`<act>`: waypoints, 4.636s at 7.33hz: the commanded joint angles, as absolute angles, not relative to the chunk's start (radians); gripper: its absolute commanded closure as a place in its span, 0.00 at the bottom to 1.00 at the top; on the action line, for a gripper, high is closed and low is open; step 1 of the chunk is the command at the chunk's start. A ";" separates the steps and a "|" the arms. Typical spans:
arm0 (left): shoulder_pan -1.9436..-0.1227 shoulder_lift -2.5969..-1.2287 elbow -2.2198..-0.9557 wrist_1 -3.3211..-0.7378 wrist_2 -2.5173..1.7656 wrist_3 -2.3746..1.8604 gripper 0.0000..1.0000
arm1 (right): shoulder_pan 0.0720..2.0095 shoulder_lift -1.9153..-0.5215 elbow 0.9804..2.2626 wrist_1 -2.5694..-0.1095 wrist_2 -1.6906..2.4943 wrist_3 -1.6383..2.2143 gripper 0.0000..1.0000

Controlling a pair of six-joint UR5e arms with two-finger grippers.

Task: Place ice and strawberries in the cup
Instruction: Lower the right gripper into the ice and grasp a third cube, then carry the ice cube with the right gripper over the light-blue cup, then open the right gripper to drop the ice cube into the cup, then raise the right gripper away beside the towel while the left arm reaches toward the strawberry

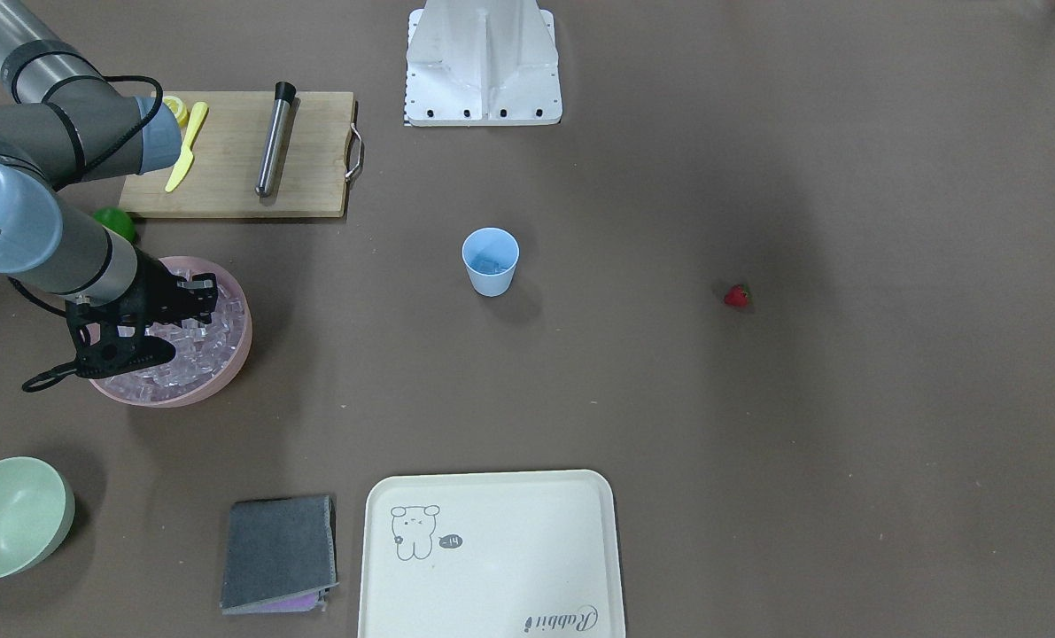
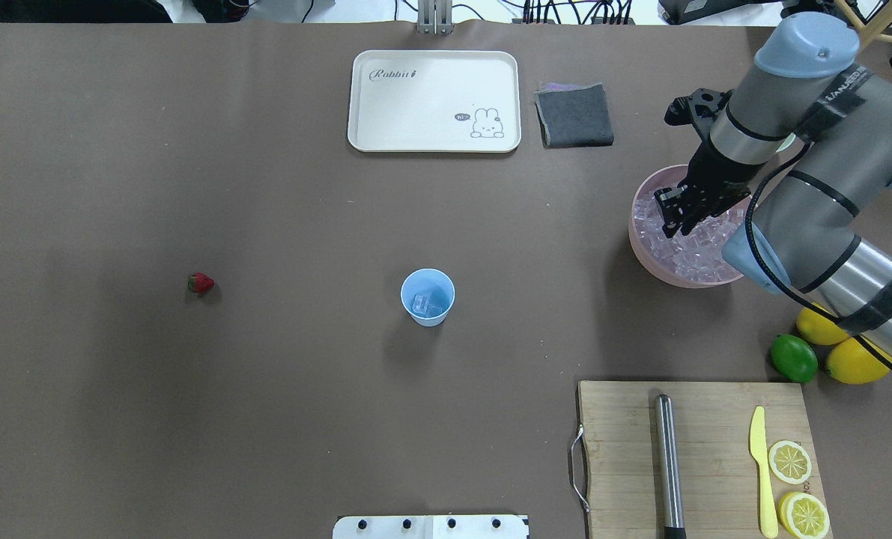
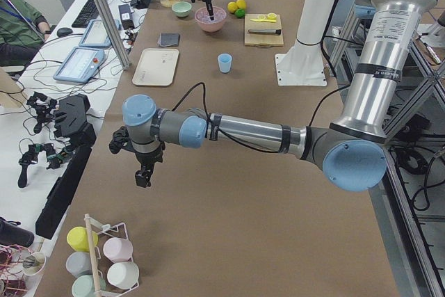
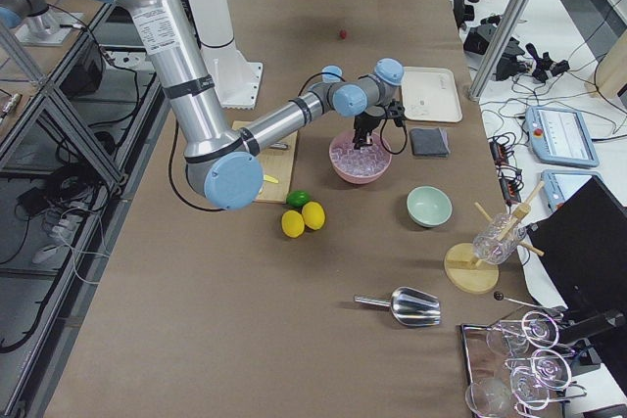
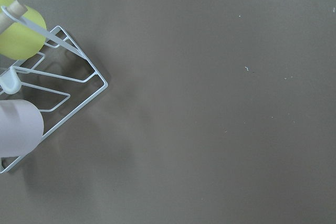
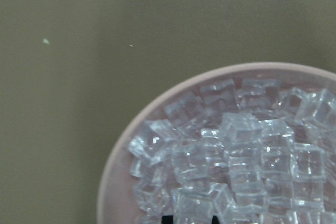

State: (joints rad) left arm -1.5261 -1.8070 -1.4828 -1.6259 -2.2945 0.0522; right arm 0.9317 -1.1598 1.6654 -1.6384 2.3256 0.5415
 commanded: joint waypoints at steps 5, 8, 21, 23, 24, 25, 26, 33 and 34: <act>-1.526 -1.798 -1.482 -1.629 -2.295 0.052 0.02 | 0.781 -0.892 1.712 -1.660 2.305 0.889 1.00; -1.525 -1.796 -1.477 -1.631 -2.295 0.052 0.02 | 0.603 -0.887 1.706 -1.425 2.078 1.202 1.00; -1.511 -1.822 -1.587 -1.634 -2.302 0.051 0.02 | 0.532 -0.888 1.701 -1.359 1.957 1.299 0.00; -1.442 -1.849 -1.637 -1.660 -2.296 0.038 0.02 | 0.602 -0.908 1.701 -1.359 2.017 1.286 0.00; -1.409 -1.867 -1.637 -1.663 -2.301 -0.203 0.02 | 0.647 -0.937 1.701 -1.356 2.035 1.267 0.00; -1.326 -1.874 -1.640 -1.714 -2.295 -0.526 0.02 | 0.696 -0.977 1.704 -1.350 2.060 1.235 0.00; -1.274 -1.858 -1.634 -1.817 -2.301 -0.608 0.02 | 0.736 -1.003 1.706 -1.348 2.074 1.209 0.00; -0.944 -1.642 -1.793 -2.321 -2.106 -0.995 0.02 | 0.813 -1.134 1.703 -1.178 2.025 1.117 0.00; -0.883 -1.641 -1.816 -2.301 -2.014 -1.023 0.02 | 0.813 -1.143 1.704 -1.177 2.005 1.115 0.00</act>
